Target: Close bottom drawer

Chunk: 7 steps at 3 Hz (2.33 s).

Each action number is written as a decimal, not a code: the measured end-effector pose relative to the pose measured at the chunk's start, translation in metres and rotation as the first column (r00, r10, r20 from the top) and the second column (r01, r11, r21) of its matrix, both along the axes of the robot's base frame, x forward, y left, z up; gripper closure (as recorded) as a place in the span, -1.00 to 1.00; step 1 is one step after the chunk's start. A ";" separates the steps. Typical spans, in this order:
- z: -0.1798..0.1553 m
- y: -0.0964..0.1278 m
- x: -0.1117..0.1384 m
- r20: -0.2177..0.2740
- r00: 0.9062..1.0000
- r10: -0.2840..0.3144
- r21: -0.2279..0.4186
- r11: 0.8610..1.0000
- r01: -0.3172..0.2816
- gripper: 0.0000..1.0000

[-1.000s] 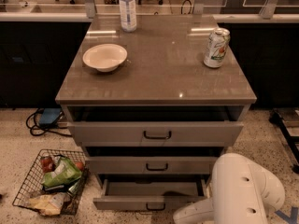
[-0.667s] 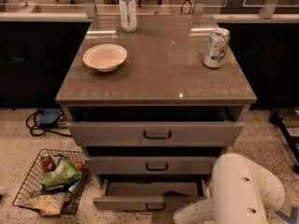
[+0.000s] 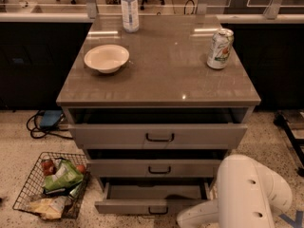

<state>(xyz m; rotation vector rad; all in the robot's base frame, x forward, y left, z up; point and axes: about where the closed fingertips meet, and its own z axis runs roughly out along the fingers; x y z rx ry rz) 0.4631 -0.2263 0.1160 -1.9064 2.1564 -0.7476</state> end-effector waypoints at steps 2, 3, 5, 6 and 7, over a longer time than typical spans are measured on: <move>0.006 0.048 -0.016 -0.133 0.986 0.103 0.213 0.974 -0.073 1.00; -0.001 0.061 -0.019 -0.114 0.984 0.136 0.289 0.952 -0.098 1.00; -0.021 0.063 0.020 0.128 0.967 0.219 0.280 0.928 -0.248 1.00; -0.021 0.063 0.018 0.128 0.967 0.219 0.280 0.928 -0.248 1.00; -0.020 0.064 0.020 0.138 0.964 0.226 0.274 0.927 -0.256 1.00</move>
Offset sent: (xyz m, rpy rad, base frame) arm -0.0270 0.0807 0.0138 0.3302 0.2200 0.1546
